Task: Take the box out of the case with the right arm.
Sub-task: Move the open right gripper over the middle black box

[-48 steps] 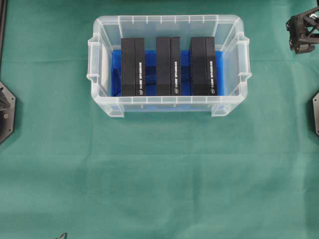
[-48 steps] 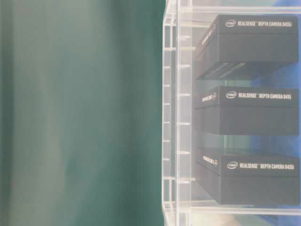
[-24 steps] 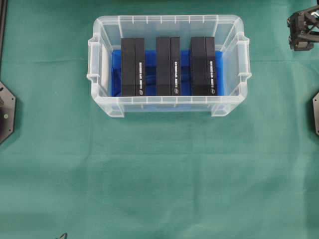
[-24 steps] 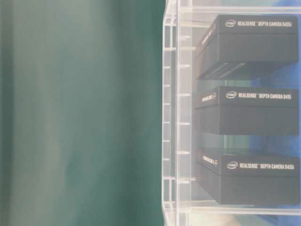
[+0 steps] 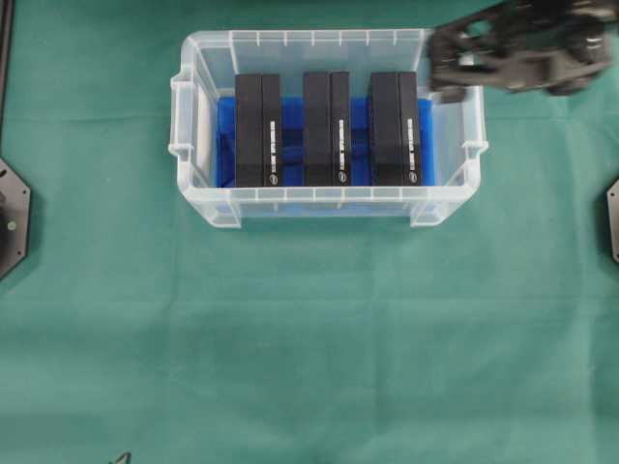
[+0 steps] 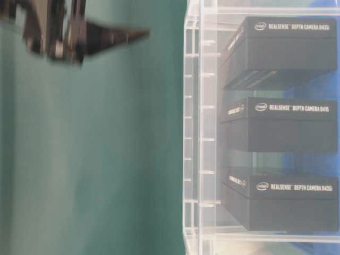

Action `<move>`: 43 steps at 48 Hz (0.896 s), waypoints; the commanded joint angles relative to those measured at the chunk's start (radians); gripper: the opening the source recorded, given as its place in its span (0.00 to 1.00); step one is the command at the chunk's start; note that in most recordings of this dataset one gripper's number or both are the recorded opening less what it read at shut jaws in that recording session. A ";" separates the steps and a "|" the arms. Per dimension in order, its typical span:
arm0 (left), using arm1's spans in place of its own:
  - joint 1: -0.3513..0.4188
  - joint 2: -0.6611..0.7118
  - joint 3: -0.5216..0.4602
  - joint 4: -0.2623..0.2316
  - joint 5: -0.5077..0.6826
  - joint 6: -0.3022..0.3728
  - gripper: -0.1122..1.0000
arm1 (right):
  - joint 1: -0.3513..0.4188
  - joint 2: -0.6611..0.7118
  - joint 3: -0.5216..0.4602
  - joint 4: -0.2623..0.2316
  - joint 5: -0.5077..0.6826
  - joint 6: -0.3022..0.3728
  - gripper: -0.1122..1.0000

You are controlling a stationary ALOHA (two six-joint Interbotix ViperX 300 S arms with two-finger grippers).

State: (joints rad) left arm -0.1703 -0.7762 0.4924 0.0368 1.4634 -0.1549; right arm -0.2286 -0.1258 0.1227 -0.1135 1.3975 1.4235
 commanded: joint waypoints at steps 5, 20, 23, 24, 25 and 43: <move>0.002 0.002 -0.017 0.003 0.008 0.002 0.10 | 0.031 0.137 -0.187 -0.003 -0.006 0.008 0.95; 0.002 0.000 -0.015 0.003 0.021 0.002 0.10 | 0.057 0.311 -0.390 -0.005 -0.012 0.000 0.95; 0.002 0.000 -0.017 0.003 0.021 0.002 0.10 | 0.061 0.325 -0.408 -0.003 -0.017 0.000 0.95; 0.002 0.000 -0.017 0.003 0.021 0.002 0.10 | 0.061 0.328 -0.411 -0.005 -0.020 0.000 0.95; 0.002 0.000 -0.017 0.003 0.021 0.002 0.10 | 0.061 0.330 -0.416 -0.003 -0.023 0.000 0.95; 0.002 -0.002 -0.015 0.002 0.021 0.000 0.10 | 0.061 0.345 -0.422 -0.005 -0.051 -0.020 0.95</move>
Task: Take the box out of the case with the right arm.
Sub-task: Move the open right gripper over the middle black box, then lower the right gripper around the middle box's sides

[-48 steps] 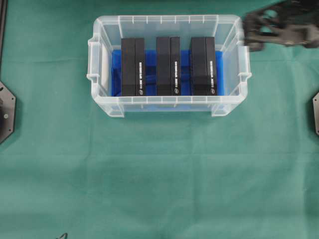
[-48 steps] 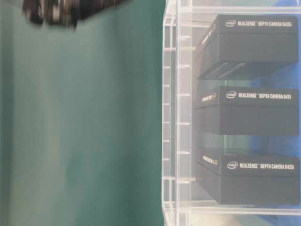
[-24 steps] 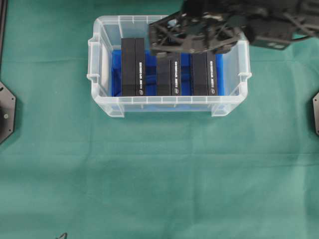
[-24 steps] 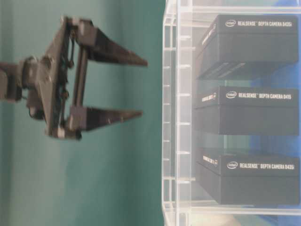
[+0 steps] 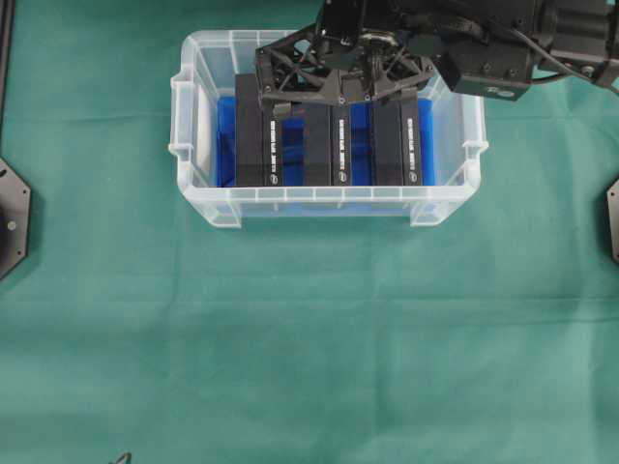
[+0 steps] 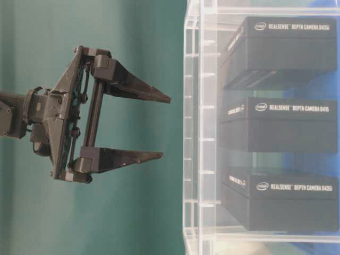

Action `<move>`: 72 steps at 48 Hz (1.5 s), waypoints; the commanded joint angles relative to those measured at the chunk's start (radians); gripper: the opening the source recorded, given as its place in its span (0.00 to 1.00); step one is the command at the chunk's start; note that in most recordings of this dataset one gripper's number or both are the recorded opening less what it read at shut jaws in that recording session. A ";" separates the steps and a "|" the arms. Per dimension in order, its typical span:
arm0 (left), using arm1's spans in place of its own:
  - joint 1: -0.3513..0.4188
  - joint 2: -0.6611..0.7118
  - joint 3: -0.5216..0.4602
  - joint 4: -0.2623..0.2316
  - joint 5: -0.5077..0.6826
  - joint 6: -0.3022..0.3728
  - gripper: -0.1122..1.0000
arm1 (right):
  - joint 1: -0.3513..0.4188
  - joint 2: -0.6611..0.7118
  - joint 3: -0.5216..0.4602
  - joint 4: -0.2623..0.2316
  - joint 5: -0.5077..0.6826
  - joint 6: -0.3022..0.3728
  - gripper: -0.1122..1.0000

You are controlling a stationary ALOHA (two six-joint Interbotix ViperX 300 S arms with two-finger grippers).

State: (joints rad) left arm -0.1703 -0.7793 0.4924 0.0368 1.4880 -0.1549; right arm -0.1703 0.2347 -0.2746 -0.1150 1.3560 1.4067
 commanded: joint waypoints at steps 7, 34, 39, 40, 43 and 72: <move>0.002 0.003 -0.017 0.002 -0.003 0.000 0.10 | 0.003 -0.011 -0.023 -0.003 -0.023 -0.008 0.95; 0.002 0.003 -0.015 0.000 -0.003 0.000 0.10 | -0.006 -0.005 -0.023 -0.002 -0.020 -0.032 0.95; 0.002 0.002 -0.015 0.002 -0.003 0.000 0.10 | -0.006 -0.003 -0.023 -0.002 -0.020 -0.032 0.95; 0.002 0.003 -0.015 0.000 -0.003 0.000 0.10 | -0.006 -0.003 -0.025 -0.003 -0.021 -0.032 0.95; 0.002 0.003 -0.015 0.000 -0.003 0.000 0.10 | -0.006 -0.003 -0.023 -0.003 -0.020 -0.032 0.95; 0.002 0.002 -0.015 0.000 -0.003 -0.002 0.10 | -0.006 0.005 -0.023 -0.006 -0.020 -0.032 0.95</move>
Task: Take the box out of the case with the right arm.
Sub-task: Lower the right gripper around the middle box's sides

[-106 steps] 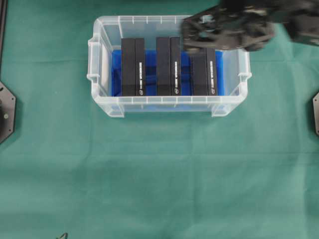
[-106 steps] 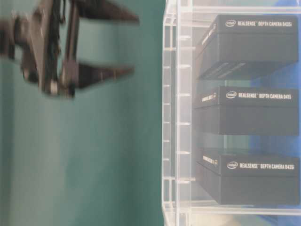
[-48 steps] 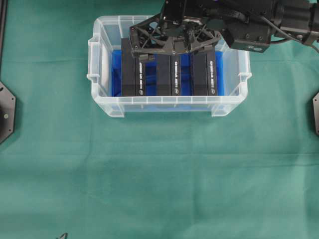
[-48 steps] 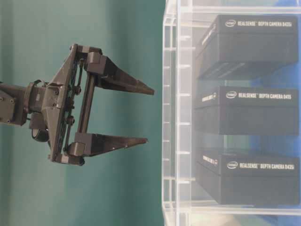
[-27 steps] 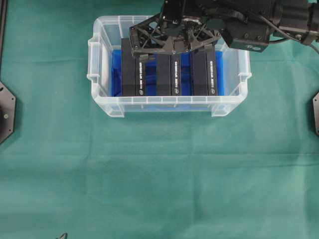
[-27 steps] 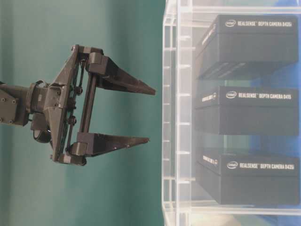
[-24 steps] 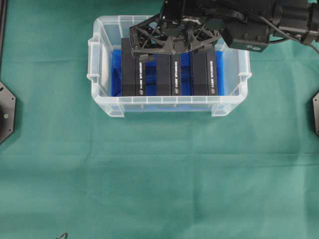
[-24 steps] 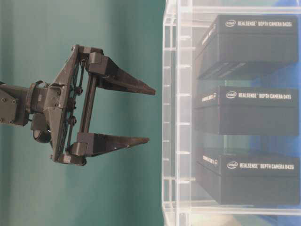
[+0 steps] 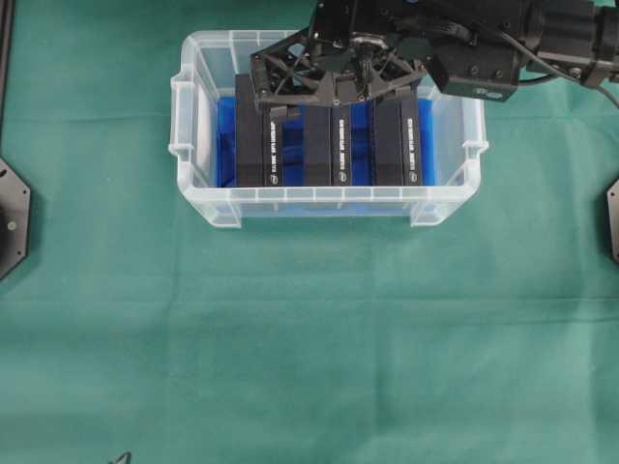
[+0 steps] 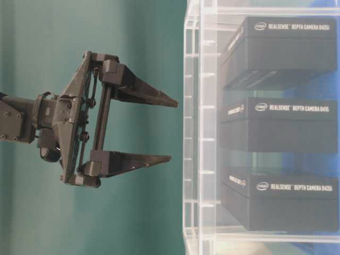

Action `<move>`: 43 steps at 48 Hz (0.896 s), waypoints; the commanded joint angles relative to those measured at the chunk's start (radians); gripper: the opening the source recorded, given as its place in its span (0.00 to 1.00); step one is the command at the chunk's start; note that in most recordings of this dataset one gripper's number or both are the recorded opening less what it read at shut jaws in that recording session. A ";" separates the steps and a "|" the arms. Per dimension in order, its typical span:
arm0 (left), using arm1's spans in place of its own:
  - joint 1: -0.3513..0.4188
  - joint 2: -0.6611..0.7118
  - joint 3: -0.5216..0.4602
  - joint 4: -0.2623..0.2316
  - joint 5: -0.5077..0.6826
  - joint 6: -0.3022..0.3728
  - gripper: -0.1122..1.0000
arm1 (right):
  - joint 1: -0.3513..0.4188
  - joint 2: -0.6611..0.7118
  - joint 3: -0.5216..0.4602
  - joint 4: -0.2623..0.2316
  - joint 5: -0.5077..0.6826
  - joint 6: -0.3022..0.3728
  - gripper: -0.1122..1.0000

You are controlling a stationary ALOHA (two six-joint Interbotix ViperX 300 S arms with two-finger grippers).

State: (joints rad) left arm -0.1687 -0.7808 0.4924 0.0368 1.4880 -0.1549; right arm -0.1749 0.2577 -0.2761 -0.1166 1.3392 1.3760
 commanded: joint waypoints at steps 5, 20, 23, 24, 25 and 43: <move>0.000 0.003 -0.017 0.000 -0.003 -0.002 0.10 | -0.003 -0.017 -0.020 -0.006 -0.005 -0.002 0.95; 0.000 0.003 -0.015 0.000 -0.003 -0.003 0.10 | -0.002 -0.017 -0.017 -0.006 -0.006 -0.002 0.95; 0.000 0.003 -0.015 0.000 -0.003 -0.003 0.10 | -0.002 -0.015 -0.015 -0.006 -0.008 -0.002 0.95; 0.000 0.003 -0.015 0.000 -0.003 -0.003 0.10 | -0.002 -0.015 -0.015 -0.006 -0.008 -0.002 0.95; 0.000 0.003 -0.015 0.000 -0.003 -0.003 0.10 | -0.003 -0.015 -0.015 -0.006 -0.008 -0.002 0.95; 0.000 0.003 -0.015 0.000 -0.003 -0.003 0.10 | -0.005 -0.011 -0.015 -0.006 -0.008 0.000 0.95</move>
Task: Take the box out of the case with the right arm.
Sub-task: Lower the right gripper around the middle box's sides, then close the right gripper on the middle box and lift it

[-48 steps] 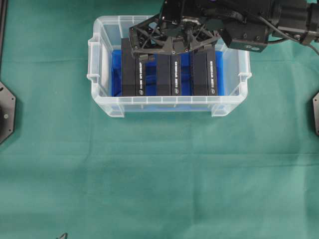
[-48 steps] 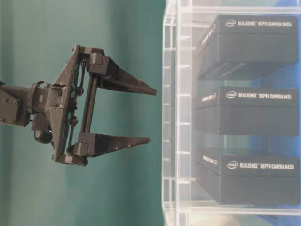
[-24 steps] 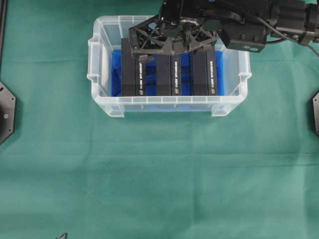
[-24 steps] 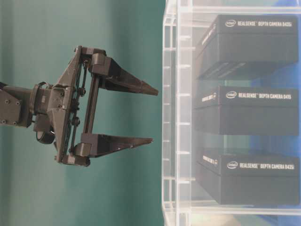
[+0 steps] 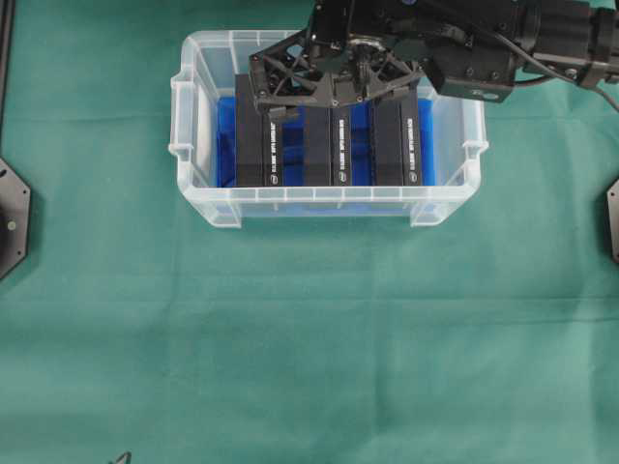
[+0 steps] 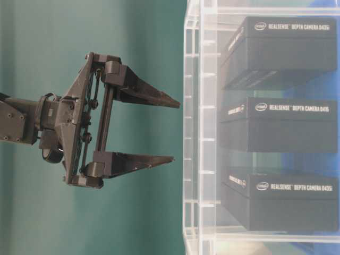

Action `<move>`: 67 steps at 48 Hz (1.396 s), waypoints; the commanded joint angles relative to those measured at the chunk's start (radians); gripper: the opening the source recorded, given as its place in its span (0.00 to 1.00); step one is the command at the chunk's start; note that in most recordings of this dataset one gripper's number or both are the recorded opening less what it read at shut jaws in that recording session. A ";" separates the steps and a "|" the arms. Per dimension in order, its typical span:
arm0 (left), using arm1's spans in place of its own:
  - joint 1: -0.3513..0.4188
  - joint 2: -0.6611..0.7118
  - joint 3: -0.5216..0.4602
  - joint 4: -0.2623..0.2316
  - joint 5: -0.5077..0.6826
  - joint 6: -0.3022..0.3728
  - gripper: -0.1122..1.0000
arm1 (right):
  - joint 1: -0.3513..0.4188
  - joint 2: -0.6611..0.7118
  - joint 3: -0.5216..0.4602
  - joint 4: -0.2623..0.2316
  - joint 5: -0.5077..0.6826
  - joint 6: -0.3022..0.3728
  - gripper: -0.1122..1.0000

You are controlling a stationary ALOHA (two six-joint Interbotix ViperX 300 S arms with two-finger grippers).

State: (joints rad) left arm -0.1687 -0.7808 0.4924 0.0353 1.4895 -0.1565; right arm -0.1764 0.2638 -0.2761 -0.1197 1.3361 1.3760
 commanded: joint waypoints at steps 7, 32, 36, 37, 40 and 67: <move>0.000 0.005 -0.015 0.002 -0.005 0.000 0.10 | -0.005 -0.015 -0.015 -0.006 -0.005 0.000 0.95; 0.000 0.003 -0.015 0.002 -0.005 0.000 0.10 | -0.015 0.005 0.028 -0.020 -0.038 0.005 0.95; 0.000 0.003 -0.015 0.002 -0.005 -0.002 0.10 | -0.018 0.011 0.052 -0.020 -0.066 0.008 0.95; 0.000 0.005 -0.015 0.002 -0.005 -0.002 0.10 | -0.018 0.012 0.058 -0.021 -0.071 0.009 0.95; 0.000 0.003 -0.015 0.002 -0.005 -0.002 0.10 | -0.021 0.017 0.074 -0.020 -0.089 0.011 0.95; 0.000 0.005 -0.015 0.002 -0.005 -0.002 0.10 | -0.023 0.066 0.173 0.031 -0.224 0.014 0.95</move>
State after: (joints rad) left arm -0.1687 -0.7793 0.4924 0.0368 1.4895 -0.1565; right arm -0.2010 0.3467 -0.0966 -0.0951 1.1244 1.3913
